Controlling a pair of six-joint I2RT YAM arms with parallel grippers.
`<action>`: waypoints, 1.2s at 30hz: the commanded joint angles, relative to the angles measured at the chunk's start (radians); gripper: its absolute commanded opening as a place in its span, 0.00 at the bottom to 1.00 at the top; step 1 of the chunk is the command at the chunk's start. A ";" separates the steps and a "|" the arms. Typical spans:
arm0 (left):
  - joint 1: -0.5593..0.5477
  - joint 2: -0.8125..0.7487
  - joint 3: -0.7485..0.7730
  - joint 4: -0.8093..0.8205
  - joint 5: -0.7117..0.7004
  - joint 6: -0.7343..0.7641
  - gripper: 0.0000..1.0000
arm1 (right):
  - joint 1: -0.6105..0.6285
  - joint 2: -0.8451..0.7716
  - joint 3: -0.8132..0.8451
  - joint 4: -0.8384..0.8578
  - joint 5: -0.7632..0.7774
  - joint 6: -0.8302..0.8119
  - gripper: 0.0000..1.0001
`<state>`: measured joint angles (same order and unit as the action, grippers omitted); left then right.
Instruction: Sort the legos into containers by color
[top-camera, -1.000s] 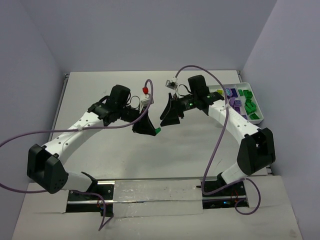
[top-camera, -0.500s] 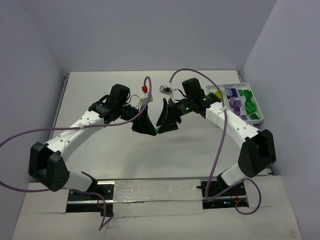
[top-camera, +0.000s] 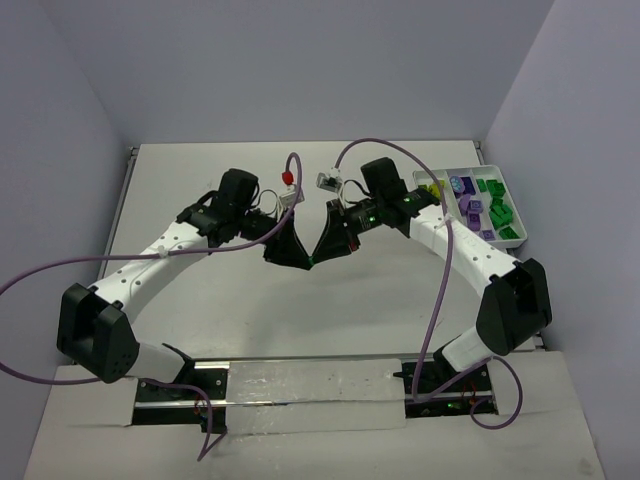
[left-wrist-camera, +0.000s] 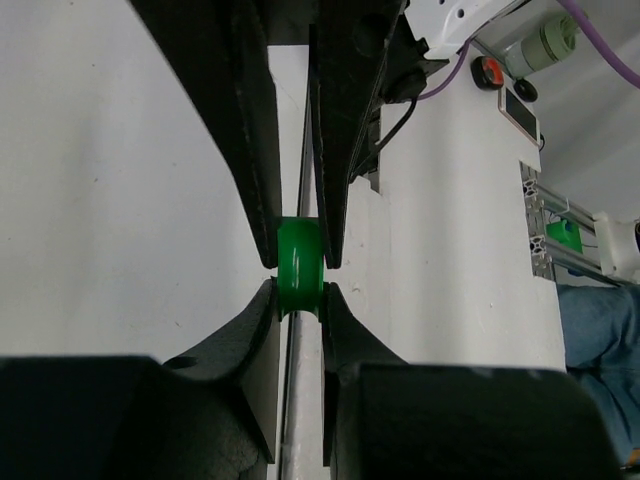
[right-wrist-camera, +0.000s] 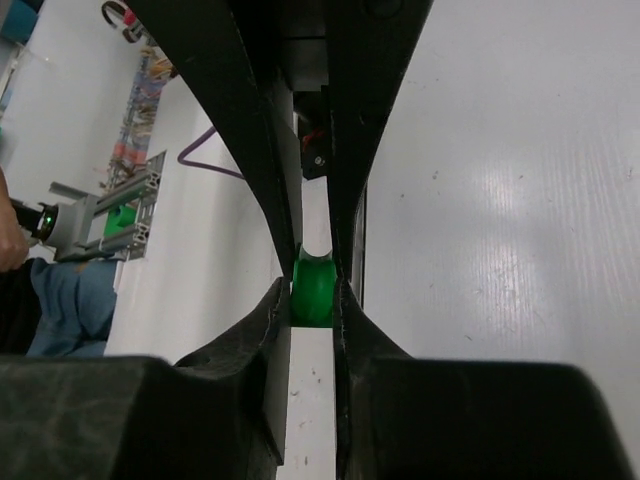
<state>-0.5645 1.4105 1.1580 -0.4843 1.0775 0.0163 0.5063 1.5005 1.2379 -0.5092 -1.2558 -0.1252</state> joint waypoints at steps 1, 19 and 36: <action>0.012 -0.008 0.003 0.061 -0.042 -0.031 0.24 | 0.012 -0.027 0.045 -0.032 0.029 -0.022 0.10; 0.281 -0.014 0.045 0.041 -0.407 -0.072 0.99 | -0.587 0.069 0.147 -0.224 0.760 -0.223 0.00; 0.332 0.115 0.138 -0.032 -0.628 0.012 0.99 | -0.871 0.530 0.539 -0.070 1.215 -0.223 0.00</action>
<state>-0.2377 1.5122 1.2298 -0.5053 0.4586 -0.0125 -0.3669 1.9849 1.7033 -0.6462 -0.1186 -0.3476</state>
